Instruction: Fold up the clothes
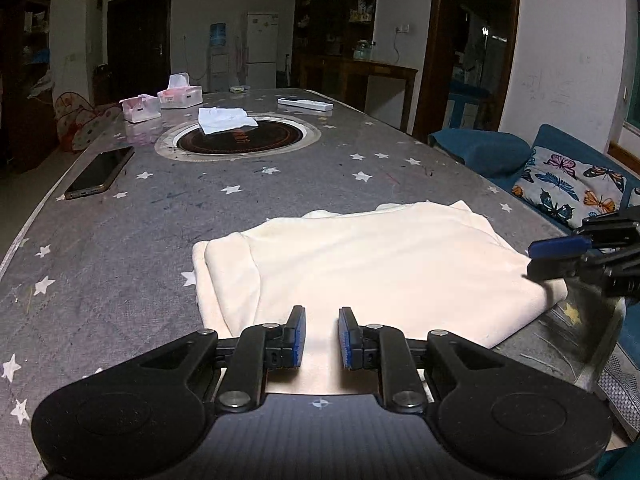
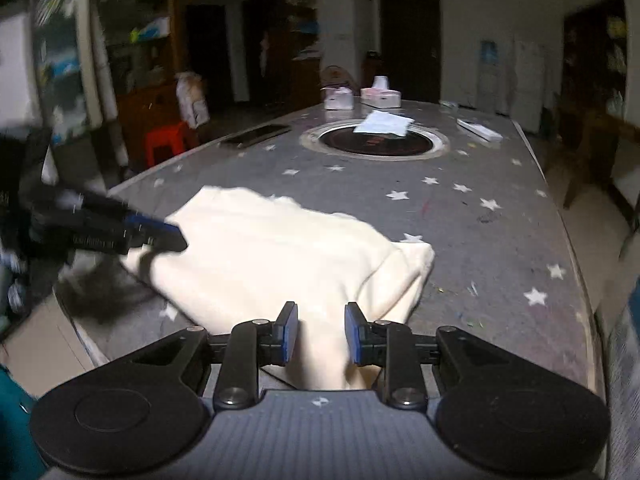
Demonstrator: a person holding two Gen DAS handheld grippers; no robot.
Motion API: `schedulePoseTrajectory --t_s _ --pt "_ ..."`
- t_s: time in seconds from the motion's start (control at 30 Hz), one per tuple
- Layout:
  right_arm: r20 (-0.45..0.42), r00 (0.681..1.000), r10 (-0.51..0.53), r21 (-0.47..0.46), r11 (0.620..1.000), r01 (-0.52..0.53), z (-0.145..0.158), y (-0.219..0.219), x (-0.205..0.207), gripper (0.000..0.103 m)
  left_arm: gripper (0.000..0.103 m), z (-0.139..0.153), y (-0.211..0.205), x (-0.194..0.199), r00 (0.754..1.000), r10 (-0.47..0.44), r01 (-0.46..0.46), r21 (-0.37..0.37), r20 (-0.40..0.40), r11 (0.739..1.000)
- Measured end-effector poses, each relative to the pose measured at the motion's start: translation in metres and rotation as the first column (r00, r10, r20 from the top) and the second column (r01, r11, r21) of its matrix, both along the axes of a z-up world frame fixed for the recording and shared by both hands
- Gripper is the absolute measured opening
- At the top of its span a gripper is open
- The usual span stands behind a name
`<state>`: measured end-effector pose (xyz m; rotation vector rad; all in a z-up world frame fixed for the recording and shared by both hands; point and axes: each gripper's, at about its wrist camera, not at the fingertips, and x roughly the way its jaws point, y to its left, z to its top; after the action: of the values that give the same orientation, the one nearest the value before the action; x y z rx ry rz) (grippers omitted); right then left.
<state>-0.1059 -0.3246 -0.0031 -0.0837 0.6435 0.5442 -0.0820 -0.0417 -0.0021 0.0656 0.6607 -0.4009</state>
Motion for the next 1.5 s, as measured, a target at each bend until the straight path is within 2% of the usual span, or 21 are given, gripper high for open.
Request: schedulePoseTrajectory --t_s 0.17,0.23,0.6,0.67,0.73,0.77,0.87,0.9,0.93,1.03,1.23,1.3,1.4,1.5 --pt "-0.064 0.994 -0.092 0.113 0.989 0.099 -0.002 -0.023 0.017 0.023 0.021 0.003 0.002 -0.001 1.000 0.011 -0.011 0.000 0.001 1.000" --pt "-0.070 0.989 -0.134 0.098 0.985 0.140 -0.006 -0.029 0.024 0.016 0.021 0.003 0.004 -0.001 1.000 0.017 -0.017 -0.002 -0.002 1.000" --pt "-0.127 0.988 -0.085 0.112 0.989 0.099 -0.025 -0.018 0.035 0.016 0.024 0.005 -0.001 -0.002 1.000 0.012 -0.012 0.026 0.003 1.000" --pt "-0.118 0.989 -0.085 0.104 0.990 0.097 -0.026 -0.016 0.034 0.014 0.024 0.005 -0.002 -0.003 1.000 0.012 -0.012 0.037 0.007 0.999" --pt "-0.081 0.993 -0.090 0.064 0.993 0.096 -0.023 -0.011 0.032 0.004 0.024 0.006 -0.001 -0.003 1.000 0.015 -0.015 0.041 0.007 0.999" --pt "-0.058 0.994 -0.094 0.041 0.994 0.097 -0.022 -0.008 0.030 0.003 0.024 0.006 0.000 -0.004 1.000 0.017 -0.017 0.044 0.007 0.999" --pt "0.076 0.993 -0.096 -0.083 0.991 0.102 -0.012 0.005 0.019 0.002 0.025 0.006 0.002 -0.006 1.000 0.025 -0.025 0.056 0.010 0.998" --pt "0.097 0.991 -0.093 -0.112 0.988 0.103 -0.010 0.008 0.018 0.002 0.028 0.006 0.003 -0.006 1.000 0.028 -0.028 0.057 0.008 0.998" --pt "0.111 0.990 -0.089 -0.139 0.985 0.104 -0.009 0.010 0.018 0.002 0.030 0.005 0.005 -0.006 0.999 0.033 -0.034 0.059 0.007 0.998" --pt "0.067 0.994 -0.087 -0.165 0.981 0.097 -0.024 0.012 0.024 0.002 0.030 0.004 0.009 -0.005 0.999 0.043 -0.043 0.051 0.002 0.998" --pt "0.066 0.989 -0.135 -0.151 0.978 0.144 -0.017 0.005 0.030 0.003 0.030 0.011 0.012 -0.001 0.999 0.054 -0.054 0.034 0.006 0.998" --pt "0.044 0.988 -0.151 -0.100 0.983 0.155 -0.010 -0.001 0.032 0.003 0.031 0.014 0.013 0.004 0.998 0.059 -0.059 0.019 0.009 0.998" --pt "0.057 0.992 -0.113 -0.050 0.992 0.116 -0.001 0.006 0.031 0.004 0.031 0.014 0.009 0.012 0.999 0.054 -0.054 0.003 0.010 0.999" --pt "0.037 0.998 -0.054 -0.033 0.998 0.055 -0.007 0.021 0.033 0.004 0.031 0.008 0.005 0.021 0.999 0.046 -0.046 0.007 0.003 0.999"
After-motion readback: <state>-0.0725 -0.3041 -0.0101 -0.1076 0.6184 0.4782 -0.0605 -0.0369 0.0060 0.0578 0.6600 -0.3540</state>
